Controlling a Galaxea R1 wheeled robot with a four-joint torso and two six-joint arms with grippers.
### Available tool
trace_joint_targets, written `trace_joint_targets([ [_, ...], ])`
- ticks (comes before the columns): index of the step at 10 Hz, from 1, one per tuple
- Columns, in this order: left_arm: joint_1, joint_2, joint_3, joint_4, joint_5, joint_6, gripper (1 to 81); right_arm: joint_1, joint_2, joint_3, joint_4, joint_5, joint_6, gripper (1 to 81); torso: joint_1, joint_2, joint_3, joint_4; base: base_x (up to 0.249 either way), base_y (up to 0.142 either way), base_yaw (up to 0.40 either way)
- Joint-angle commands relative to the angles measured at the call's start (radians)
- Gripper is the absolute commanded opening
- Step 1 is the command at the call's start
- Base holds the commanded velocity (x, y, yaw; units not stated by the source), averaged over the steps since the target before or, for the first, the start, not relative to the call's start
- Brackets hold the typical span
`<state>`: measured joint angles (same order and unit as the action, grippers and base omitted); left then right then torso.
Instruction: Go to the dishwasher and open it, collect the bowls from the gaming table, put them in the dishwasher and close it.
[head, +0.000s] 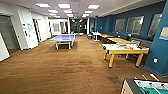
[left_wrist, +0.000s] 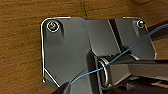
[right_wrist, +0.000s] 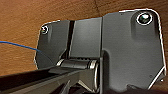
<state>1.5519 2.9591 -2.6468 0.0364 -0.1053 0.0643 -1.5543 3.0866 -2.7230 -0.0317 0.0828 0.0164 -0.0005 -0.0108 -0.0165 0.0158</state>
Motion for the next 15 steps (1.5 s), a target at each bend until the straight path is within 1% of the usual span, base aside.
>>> trace_joint_targets([
  [1,-0.046,-0.002,0.008,-0.004,0.045,0.0,81.1,0.055,0.013,0.006,-0.005,-0.051,-0.004,81.1,0.001,0.0,0.0,0.0,0.153,0.0,0.0],
  [5,-0.048,0.049,0.004,-0.006,0.045,-0.001,81.1,0.073,-0.009,-0.026,-0.005,-0.055,-0.004,81.1,0.001,0.0,0.0,0.0,0.151,0.0,0.0],
  [7,-0.048,0.06,0.004,-0.009,0.041,-0.003,81.1,0.075,-0.015,-0.03,-0.005,-0.058,-0.004,81.1,0.001,0.0,0.0,0.0,0.158,0.0,0.0],
  [9,-0.048,0.063,0.004,-0.035,0.038,-0.003,81.1,0.076,-0.017,-0.026,-0.005,-0.058,-0.006,81.1,0.001,0.0,0.0,0.0,0.157,0.0,0.0],
  [10,-0.048,0.06,0.004,-0.056,0.038,-0.003,81.1,0.076,-0.013,-0.023,-0.005,-0.058,-0.007,81.1,0.001,0.0,0.0,0.0,0.153,0.0,0.0],
  [11,-0.048,0.058,0.004,-0.064,0.039,-0.003,81.1,0.076,-0.012,-0.021,-0.005,-0.058,-0.013,81.1,0.001,0.0,0.0,0.0,0.153,0.0,0.0],
  [15,-0.048,0.063,0.007,-0.062,0.039,-0.001,81.1,0.067,-0.012,-0.02,-0.005,-0.058,-0.009,81.1,0.001,0.0,0.0,0.0,0.153,0.0,0.0],
])
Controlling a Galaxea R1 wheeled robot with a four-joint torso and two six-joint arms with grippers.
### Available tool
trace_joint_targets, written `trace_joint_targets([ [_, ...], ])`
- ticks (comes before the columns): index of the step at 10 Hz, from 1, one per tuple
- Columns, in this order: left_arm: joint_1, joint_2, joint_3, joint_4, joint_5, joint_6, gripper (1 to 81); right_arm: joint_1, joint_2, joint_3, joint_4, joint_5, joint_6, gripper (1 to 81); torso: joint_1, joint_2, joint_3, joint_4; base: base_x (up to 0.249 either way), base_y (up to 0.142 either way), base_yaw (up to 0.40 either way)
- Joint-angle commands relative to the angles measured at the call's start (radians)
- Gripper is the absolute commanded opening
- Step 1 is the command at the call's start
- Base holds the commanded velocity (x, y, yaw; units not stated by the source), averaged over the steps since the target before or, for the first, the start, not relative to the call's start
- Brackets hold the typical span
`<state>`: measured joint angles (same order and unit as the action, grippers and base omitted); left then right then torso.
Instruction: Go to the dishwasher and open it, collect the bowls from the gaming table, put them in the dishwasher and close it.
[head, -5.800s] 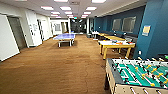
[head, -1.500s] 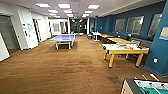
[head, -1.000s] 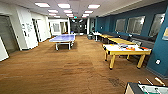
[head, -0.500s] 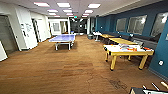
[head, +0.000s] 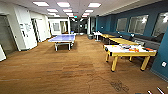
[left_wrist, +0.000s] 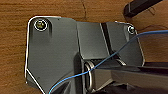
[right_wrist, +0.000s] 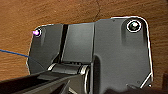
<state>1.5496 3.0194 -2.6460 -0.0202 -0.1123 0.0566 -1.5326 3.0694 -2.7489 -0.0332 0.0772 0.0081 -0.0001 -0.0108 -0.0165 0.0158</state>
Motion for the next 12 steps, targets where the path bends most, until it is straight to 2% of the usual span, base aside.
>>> trace_joint_targets([
  [1,-0.044,0.006,0.006,0.0,0.046,0.006,81.1,0.045,0.004,0.005,-0.004,-0.051,0.003,81.1,0.0,0.0,0.0,0.0,0.16,0.0,0.0],
  [12,-0.044,0.014,0.003,-0.003,0.046,0.015,81.1,0.045,0.005,0.009,-0.005,-0.048,0.004,81.1,0.0,0.0,0.0,0.0,0.163,0.0,0.0],
])
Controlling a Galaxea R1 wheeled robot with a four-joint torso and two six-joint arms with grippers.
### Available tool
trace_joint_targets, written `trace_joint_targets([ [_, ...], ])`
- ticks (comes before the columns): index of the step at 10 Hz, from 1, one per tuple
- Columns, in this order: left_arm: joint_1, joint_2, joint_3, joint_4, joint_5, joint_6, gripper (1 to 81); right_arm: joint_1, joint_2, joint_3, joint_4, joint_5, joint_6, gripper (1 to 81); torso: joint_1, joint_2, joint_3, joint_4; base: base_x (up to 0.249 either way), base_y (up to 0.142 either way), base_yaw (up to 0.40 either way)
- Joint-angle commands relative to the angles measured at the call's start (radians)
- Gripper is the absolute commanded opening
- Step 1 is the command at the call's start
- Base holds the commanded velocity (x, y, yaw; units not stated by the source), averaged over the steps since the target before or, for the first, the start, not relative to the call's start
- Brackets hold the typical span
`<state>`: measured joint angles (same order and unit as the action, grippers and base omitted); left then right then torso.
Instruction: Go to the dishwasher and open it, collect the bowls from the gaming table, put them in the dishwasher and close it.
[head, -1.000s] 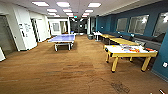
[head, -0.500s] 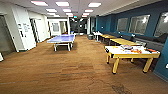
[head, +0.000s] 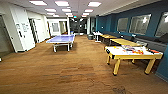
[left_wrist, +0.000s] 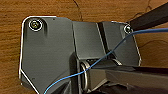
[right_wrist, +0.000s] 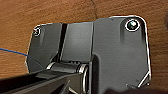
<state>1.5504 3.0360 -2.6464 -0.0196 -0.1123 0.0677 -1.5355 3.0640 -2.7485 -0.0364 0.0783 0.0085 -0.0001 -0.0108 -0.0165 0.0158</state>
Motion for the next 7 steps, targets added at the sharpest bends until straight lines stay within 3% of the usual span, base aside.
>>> trace_joint_targets([
  [1,-0.046,-0.005,0.002,-0.003,0.046,0.004,81.1,0.044,0.015,0.009,0.0,-0.051,0.002,81.1,0.0,0.0,0.0,0.0,0.171,0.0,0.0],
  [7,-0.046,0.008,0.003,0.001,0.048,0.006,81.1,0.042,0.015,0.004,0.0,-0.051,0.002,81.1,0.0,0.0,0.0,0.0,0.178,0.0,0.0],
])
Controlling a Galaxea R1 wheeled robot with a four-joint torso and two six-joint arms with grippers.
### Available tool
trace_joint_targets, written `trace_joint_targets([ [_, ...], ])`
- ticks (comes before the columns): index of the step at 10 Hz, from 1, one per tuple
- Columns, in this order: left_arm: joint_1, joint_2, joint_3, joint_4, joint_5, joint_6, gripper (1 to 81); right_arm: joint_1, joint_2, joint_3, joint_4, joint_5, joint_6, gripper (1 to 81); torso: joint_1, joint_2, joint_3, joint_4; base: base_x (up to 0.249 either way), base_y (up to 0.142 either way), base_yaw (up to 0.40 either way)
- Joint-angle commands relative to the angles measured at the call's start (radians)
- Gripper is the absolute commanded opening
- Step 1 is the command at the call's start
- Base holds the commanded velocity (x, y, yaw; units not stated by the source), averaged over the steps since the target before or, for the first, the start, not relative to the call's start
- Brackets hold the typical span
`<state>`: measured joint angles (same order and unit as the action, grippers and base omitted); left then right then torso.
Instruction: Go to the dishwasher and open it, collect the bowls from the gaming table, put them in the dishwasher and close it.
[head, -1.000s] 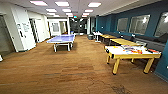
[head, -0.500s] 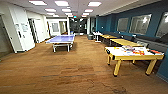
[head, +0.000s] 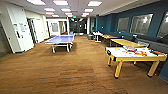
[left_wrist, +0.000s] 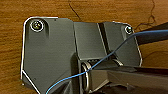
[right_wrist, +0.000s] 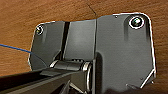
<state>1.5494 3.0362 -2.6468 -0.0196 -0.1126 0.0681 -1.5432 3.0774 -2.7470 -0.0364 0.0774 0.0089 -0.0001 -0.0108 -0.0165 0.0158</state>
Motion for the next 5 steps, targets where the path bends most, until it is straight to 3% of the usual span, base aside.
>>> trace_joint_targets([
  [1,-0.045,0.009,0.004,0.001,0.048,0.006,81.1,0.05,0.0,0.003,0.0,-0.05,0.002,81.1,0.0,0.0,0.0,0.0,0.178,0.0,0.0],
  [5,-0.045,0.009,0.004,-0.002,0.048,0.006,81.1,0.053,0.003,0.008,-0.002,-0.05,-0.004,81.1,0.0,0.0,0.0,0.0,0.178,0.0,0.0],
])
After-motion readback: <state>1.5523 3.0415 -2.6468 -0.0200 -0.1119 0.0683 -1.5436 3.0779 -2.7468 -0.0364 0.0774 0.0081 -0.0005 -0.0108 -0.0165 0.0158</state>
